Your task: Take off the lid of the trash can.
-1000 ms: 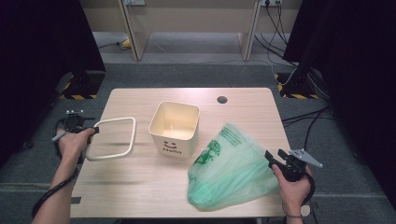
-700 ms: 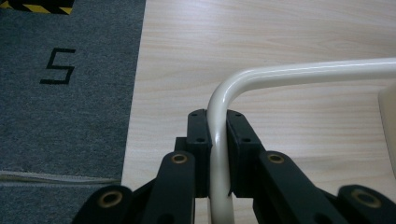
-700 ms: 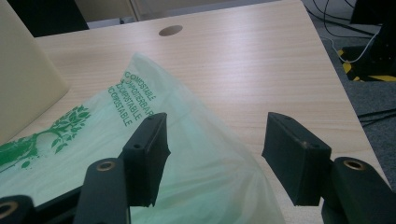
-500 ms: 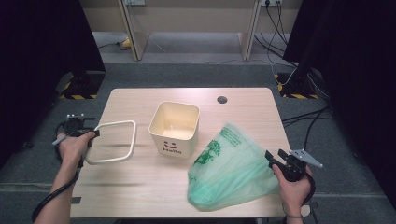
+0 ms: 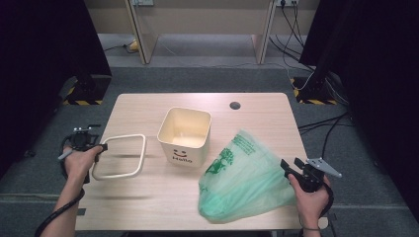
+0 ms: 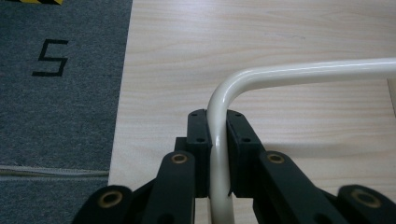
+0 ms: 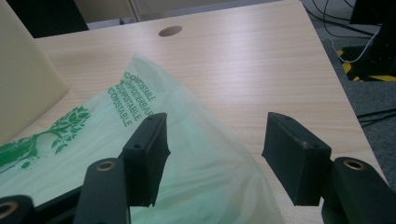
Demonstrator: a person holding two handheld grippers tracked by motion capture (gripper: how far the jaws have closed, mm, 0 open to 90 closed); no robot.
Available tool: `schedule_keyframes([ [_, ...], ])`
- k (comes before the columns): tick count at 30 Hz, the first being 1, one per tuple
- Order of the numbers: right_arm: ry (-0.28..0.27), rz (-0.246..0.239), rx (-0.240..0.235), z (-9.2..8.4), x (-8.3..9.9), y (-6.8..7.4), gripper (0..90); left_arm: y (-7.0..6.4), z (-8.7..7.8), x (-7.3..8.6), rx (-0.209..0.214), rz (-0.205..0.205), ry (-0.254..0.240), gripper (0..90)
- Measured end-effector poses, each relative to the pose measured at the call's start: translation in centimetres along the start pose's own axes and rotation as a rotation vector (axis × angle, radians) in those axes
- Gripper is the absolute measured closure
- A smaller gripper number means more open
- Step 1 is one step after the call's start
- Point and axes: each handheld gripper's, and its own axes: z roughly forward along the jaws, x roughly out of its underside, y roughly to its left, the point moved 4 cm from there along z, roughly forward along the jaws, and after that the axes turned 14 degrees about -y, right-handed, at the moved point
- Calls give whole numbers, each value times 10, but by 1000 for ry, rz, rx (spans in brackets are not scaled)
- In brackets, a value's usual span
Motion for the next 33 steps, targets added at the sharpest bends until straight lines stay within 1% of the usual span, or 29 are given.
schedule_keyframes([
  [6,-2,-2,-1,0,0,0,400,0,0,6,7,3,4,808],
  [9,-2,0,-1,0,0,0,400,0,1,10,19,-1,6,809],
  [13,-2,0,-1,0,0,0,400,0,2,16,21,-1,12,808],
  [16,-2,3,-1,0,0,0,399,1,2,20,22,7,9,808],
  [17,0,10,0,0,0,0,399,0,2,21,23,8,10,808],
  [18,-2,4,-1,0,0,0,400,0,2,22,24,8,7,808],
  [23,-2,7,0,0,0,0,399,0,2,29,27,11,16,808],
  [28,-2,7,0,0,0,0,399,2,2,34,30,8,14,808],
  [31,1,11,1,0,0,0,399,4,2,37,29,15,17,808],
  [33,-1,6,0,0,0,0,400,5,2,39,29,16,18,808],
])
